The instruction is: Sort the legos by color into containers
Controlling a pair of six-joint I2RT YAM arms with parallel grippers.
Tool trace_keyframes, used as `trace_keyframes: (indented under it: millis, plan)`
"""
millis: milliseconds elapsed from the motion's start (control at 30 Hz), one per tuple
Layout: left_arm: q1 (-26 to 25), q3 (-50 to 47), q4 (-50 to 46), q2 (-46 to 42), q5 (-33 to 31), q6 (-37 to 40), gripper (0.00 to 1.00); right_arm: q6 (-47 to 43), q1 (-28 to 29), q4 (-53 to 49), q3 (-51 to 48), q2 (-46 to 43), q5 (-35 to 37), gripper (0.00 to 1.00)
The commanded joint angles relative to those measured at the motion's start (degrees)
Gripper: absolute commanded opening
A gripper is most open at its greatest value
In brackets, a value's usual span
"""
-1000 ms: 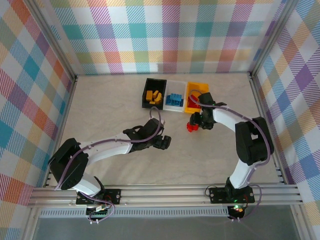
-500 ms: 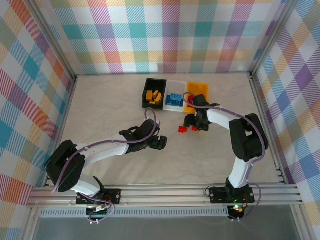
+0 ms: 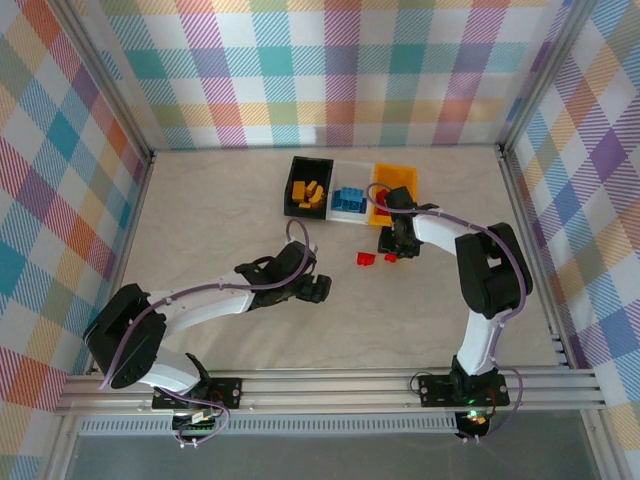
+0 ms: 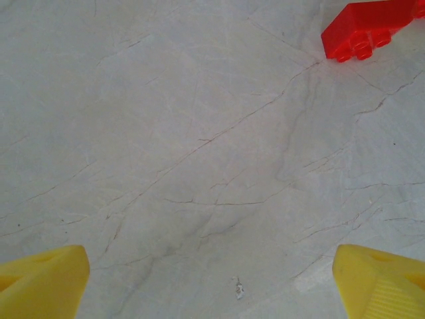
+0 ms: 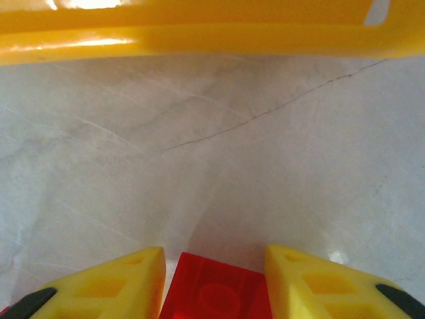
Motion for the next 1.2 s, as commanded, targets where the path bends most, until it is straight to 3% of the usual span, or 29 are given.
trace_keyframes:
  millis: [0,200,467,900,1167]
  plan:
    - [0.9,-0.58,-0.19,-1.45,-0.14,-0.88,0.95,-0.29,-0.13,-1.26,-0.26,-1.38,1.25,0.35]
    - [0.95,-0.39,0.49,-1.01,0.67,-1.12,0.95,-0.29,-0.19,-3.05,-1.72,-8.54,2.07,0.27]
    - [0.88,0.2,1.26,0.49,1.79,-1.49,0.95,-2.38,-1.42,-7.22,7.37,-13.0,3.86,0.29]
    - [0.92,-1.52,-1.22,-0.95,1.84,-1.73,0.95,-5.47,-7.38,-10.84,41.67,14.18,-0.57,0.3]
    - [0.95,-1.51,-1.75,-1.2,1.34,-1.58,0.95,-6.27,-8.21,-12.4,50.17,22.67,-1.02,0.3]
